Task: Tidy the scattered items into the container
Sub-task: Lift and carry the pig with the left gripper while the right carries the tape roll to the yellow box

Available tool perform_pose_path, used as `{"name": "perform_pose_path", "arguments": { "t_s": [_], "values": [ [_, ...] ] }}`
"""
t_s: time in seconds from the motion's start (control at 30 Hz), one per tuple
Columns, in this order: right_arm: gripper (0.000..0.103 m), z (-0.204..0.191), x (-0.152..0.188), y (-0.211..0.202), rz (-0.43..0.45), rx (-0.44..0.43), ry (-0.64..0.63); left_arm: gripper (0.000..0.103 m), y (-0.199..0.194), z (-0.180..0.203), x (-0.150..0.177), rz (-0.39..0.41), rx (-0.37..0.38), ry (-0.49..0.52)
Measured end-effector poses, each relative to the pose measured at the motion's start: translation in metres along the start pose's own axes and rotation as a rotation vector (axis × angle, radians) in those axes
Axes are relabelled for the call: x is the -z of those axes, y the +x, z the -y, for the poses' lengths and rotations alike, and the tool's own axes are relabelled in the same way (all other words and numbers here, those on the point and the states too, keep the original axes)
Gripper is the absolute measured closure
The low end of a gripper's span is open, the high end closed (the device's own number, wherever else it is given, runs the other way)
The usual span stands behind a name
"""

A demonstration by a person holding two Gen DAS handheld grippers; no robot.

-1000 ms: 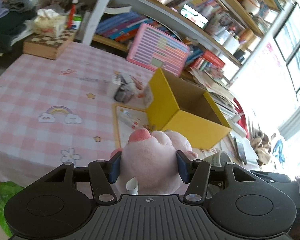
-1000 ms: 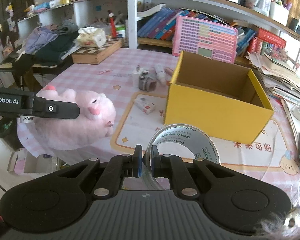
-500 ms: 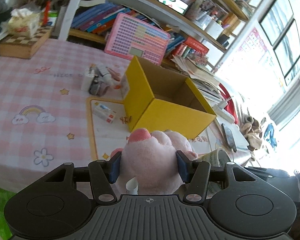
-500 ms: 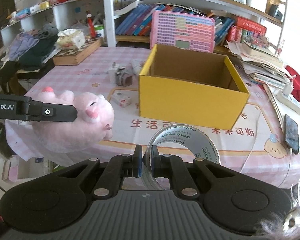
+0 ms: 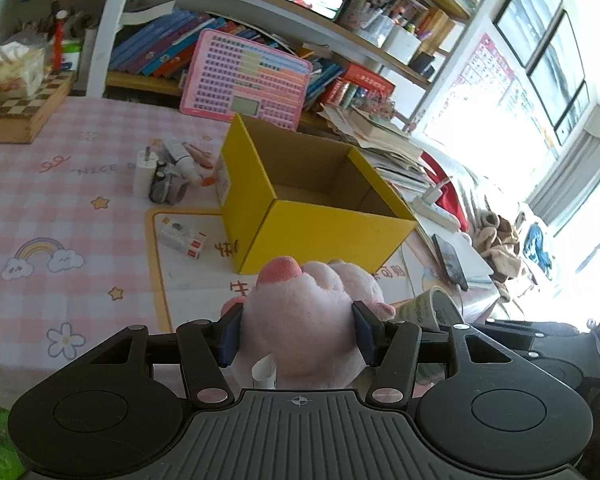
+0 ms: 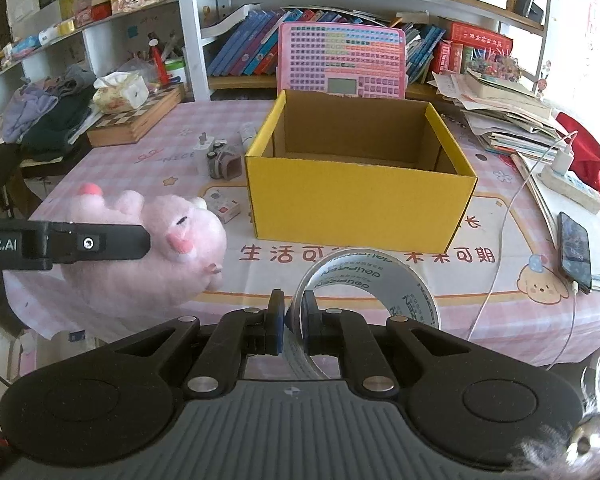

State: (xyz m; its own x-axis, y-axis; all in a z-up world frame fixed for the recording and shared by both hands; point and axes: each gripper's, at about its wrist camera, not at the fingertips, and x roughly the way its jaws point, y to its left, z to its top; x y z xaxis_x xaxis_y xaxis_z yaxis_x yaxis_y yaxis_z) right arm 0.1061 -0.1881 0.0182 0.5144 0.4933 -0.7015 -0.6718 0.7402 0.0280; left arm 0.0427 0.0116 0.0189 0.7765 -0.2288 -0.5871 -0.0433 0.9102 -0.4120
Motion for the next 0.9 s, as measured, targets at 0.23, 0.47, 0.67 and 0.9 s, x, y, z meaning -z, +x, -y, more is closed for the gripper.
{"name": "perform_pose_path", "arguments": {
  "t_s": [0.23,0.47,0.67,0.9],
  "values": [
    [0.095,0.002,-0.002,0.003,0.001,0.002,0.004,0.048,0.006,0.003,-0.004,-0.003,0.003,0.018],
    [0.095,0.007,-0.01,0.009,0.002,0.006,0.005,0.048,0.016,0.006,-0.013,-0.001,0.006,0.04],
    [0.095,0.017,-0.025,0.018,0.013,0.016,0.009,0.048,0.027,0.01,-0.024,0.004,0.015,0.065],
    [0.095,0.026,-0.046,0.027,0.043,0.016,-0.004,0.048,0.04,0.015,-0.047,0.029,0.03,0.098]
  ]
}}
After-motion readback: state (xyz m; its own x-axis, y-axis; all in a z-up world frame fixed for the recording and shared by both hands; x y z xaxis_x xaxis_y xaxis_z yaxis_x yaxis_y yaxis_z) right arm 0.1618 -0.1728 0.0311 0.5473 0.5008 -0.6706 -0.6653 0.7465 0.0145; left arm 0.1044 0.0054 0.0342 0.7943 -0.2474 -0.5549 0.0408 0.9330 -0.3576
